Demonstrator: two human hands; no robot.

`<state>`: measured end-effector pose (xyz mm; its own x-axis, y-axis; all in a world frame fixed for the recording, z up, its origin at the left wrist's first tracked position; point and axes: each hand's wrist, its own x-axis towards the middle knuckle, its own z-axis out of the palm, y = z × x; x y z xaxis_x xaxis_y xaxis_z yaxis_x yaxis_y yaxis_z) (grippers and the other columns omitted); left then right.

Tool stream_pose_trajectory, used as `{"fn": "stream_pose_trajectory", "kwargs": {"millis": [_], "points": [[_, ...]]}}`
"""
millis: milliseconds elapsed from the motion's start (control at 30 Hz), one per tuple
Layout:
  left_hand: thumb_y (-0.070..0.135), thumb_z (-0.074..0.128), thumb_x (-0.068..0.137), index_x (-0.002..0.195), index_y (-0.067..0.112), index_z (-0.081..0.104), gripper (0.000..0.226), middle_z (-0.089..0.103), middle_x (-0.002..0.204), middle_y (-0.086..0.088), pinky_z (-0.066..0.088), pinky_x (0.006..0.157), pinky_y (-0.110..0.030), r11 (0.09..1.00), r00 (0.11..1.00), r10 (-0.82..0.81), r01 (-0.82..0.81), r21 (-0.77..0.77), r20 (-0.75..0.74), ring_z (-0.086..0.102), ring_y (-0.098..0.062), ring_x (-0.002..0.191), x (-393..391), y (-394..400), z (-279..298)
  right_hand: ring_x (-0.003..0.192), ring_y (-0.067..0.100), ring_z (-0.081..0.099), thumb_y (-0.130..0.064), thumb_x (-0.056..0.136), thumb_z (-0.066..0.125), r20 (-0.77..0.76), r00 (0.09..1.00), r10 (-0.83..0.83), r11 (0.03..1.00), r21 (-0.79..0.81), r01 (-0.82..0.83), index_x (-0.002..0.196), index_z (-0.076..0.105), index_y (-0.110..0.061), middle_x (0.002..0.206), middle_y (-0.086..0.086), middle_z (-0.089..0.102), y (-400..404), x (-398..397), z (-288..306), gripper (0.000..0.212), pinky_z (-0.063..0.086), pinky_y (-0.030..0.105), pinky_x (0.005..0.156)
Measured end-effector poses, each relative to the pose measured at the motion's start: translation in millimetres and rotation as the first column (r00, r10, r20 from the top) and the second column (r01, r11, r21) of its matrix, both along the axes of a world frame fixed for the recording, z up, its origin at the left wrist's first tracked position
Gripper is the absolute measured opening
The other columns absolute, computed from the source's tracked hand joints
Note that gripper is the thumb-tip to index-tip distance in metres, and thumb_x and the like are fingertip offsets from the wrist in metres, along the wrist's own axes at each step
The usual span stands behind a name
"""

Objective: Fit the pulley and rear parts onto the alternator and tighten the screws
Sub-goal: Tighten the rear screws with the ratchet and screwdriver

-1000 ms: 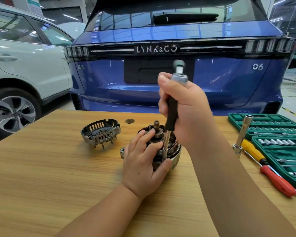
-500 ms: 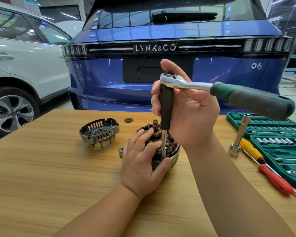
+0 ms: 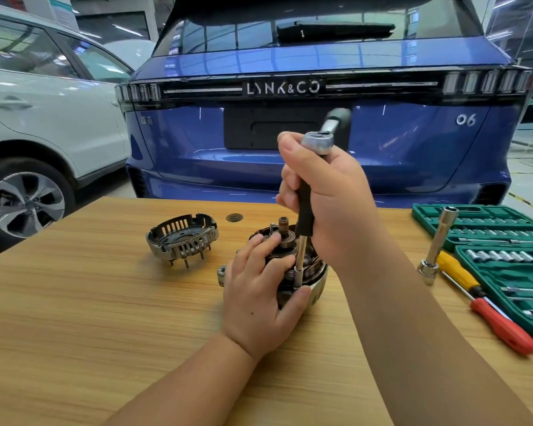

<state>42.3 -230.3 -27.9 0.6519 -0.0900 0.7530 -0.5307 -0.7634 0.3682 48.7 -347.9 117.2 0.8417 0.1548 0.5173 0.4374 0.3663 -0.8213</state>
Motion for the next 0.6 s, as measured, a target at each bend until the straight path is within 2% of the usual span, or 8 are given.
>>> {"fn": "stream_pose_trajectory", "kwargs": {"millis": [100, 200, 267, 400, 433, 500, 533, 600], "points": [[0.052, 0.052, 0.086, 0.109, 0.016, 0.073, 0.048, 0.055, 0.143, -0.006, 0.039, 0.103, -0.062, 1.000, 1.000, -0.001, 0.001, 0.001, 0.008, 0.039, -0.031, 0.141, 0, 0, -1, 0.061, 0.010, 0.048, -0.019, 0.091, 0.064, 0.020, 0.982, 0.186, 0.980, 0.069, -0.187, 0.117, 0.063, -0.019, 0.071, -0.002, 0.054, -5, -1, -2, 0.026, 0.044, 0.025, 0.063], [0.051, 0.052, 0.086, 0.106, 0.014, 0.074, 0.048, 0.057, 0.141, -0.009, 0.040, 0.103, -0.060, 1.000, 0.999, -0.001, 0.001, 0.009, 0.033, 0.042, -0.034, 0.139, 0, -1, 1, 0.061, 0.016, 0.050, -0.008, 0.097, 0.055, 0.230, 0.964, 0.131, 0.988, 0.055, -0.147, 0.126, 0.053, -0.025, 0.084, 0.007, 0.054, -1, 2, -8, 0.034, 0.048, 0.027, 0.060], [0.050, 0.053, 0.086, 0.103, 0.013, 0.074, 0.046, 0.058, 0.139, -0.010, 0.040, 0.103, -0.060, 1.000, 0.999, 0.000, 0.000, 0.011, 0.040, 0.043, -0.036, 0.138, -1, -1, 2, 0.060, 0.019, 0.051, -0.003, 0.098, 0.052, 0.316, 0.946, 0.077, 0.996, 0.014, -0.086, 0.127, 0.051, -0.027, 0.085, 0.009, 0.053, 4, 4, -11, 0.037, 0.048, 0.029, 0.058], [0.050, 0.053, 0.084, 0.097, 0.014, 0.074, 0.044, 0.063, 0.130, -0.010, 0.044, 0.096, -0.057, 1.000, 1.000, 0.011, -0.011, 0.013, 0.021, 0.053, -0.041, 0.123, -4, -2, 4, 0.060, 0.021, 0.054, 0.009, 0.095, 0.047, 0.289, 0.952, 0.098, 0.989, 0.079, -0.125, 0.115, 0.067, -0.030, 0.084, 0.009, 0.062, 4, 11, -12, 0.047, 0.048, 0.028, 0.055], [0.050, 0.053, 0.084, 0.097, 0.013, 0.074, 0.044, 0.064, 0.126, -0.011, 0.044, 0.096, -0.057, 1.000, 1.000, 0.009, -0.010, 0.012, 0.022, 0.054, -0.043, 0.121, -3, -2, 5, 0.058, 0.022, 0.054, 0.004, 0.093, 0.046, 0.249, 0.957, 0.151, 0.976, 0.114, -0.184, 0.110, 0.071, -0.029, 0.082, 0.009, 0.065, 2, 12, -10, 0.045, 0.047, 0.028, 0.055], [0.050, 0.053, 0.084, 0.101, 0.012, 0.075, 0.046, 0.063, 0.130, -0.010, 0.041, 0.102, -0.057, 1.000, 1.000, -0.001, 0.000, 0.008, 0.024, 0.049, -0.041, 0.131, -3, -3, 5, 0.056, 0.023, 0.055, -0.016, 0.085, 0.059, 0.195, 0.931, 0.309, 0.924, 0.172, -0.342, 0.107, 0.074, -0.024, 0.080, 0.009, 0.066, -2, 12, -5, 0.028, 0.046, 0.029, 0.056], [0.050, 0.053, 0.084, 0.103, 0.012, 0.075, 0.047, 0.061, 0.135, -0.010, 0.039, 0.105, -0.057, 1.000, 1.000, -0.003, 0.003, 0.005, 0.024, 0.045, -0.038, 0.136, -3, -2, 4, 0.056, 0.023, 0.055, -0.025, 0.080, 0.066, 0.187, 0.918, 0.349, 0.905, 0.188, -0.383, 0.108, 0.073, -0.021, 0.079, 0.009, 0.065, -4, 12, -4, 0.029, 0.045, 0.030, 0.057], [0.050, 0.052, 0.084, 0.109, 0.013, 0.074, 0.050, 0.057, 0.140, -0.009, 0.038, 0.107, -0.059, 1.000, 1.000, -0.009, 0.009, -0.001, 0.006, 0.041, -0.035, 0.139, -2, -2, 3, 0.058, 0.020, 0.054, -0.027, 0.088, 0.062, 0.165, 0.932, 0.321, 0.917, 0.191, -0.350, 0.114, 0.066, -0.018, 0.078, 0.007, 0.062, -5, 8, -4, 0.028, 0.046, 0.030, 0.058]]}}
